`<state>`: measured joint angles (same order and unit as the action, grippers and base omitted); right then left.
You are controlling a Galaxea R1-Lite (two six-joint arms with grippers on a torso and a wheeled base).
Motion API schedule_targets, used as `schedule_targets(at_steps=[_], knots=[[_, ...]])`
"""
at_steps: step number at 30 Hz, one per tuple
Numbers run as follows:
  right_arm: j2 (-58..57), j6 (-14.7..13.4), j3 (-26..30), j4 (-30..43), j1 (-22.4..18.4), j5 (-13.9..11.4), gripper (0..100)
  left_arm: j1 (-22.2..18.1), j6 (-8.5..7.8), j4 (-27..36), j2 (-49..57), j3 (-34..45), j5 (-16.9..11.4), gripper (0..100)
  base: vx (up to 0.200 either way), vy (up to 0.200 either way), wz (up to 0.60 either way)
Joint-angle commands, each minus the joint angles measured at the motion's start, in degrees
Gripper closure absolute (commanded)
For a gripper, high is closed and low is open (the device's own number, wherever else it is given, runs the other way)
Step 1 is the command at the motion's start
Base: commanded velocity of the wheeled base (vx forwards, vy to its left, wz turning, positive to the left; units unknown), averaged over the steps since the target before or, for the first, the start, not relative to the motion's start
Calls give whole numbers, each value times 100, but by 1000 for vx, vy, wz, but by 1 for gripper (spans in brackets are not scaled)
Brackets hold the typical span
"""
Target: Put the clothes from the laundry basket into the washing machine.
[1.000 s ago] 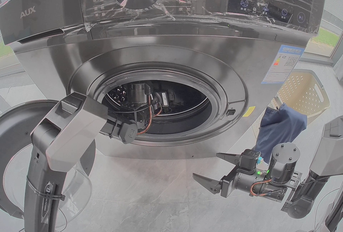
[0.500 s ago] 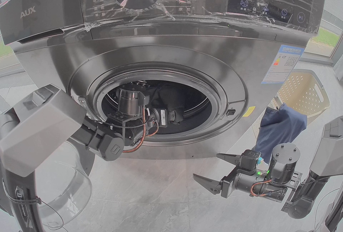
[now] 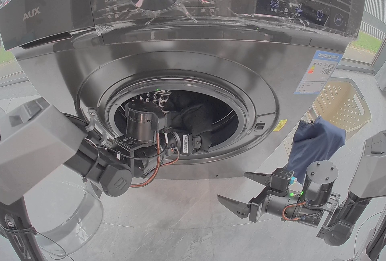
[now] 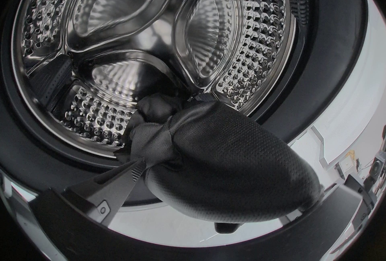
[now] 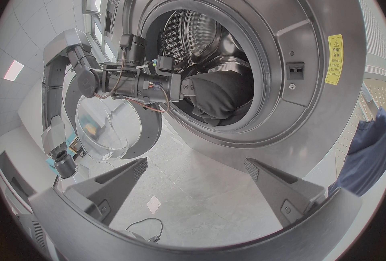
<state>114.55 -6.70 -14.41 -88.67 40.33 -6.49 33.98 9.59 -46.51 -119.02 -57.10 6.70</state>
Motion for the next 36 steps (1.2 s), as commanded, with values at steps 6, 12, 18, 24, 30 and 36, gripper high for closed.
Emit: schedule_targets(at_steps=[6, 12, 18, 24, 30, 36], knots=[[5, -6, 8, -10, 19, -2, 0, -190, -204, -632, -1546, -996, -3, 0, 0, 0, 0], [5, -6, 8, -1, 19, -2, 0, -313, -160, -561, -1994, -1866, 15, 0, 0, 0, 0], [5, -6, 0, -10, 19, -2, 0, -348, -177, -491, -2108, -2016, -3, 100, 0, 0, 0], [23, -6, -18, -10, 19, -2, 0, -488, -124, -403, -2293, -2640, 85, 100, 0, 0, 0], [23, -6, -18, -10, 19, -2, 0, -690, 297, -403, -2653, -3967, 516, 100, 0, 0, 0], [23, -6, -18, -10, 19, -2, 0, -840, 341, -412, -2987, -4872, 622, 100, 0, 0, 0]])
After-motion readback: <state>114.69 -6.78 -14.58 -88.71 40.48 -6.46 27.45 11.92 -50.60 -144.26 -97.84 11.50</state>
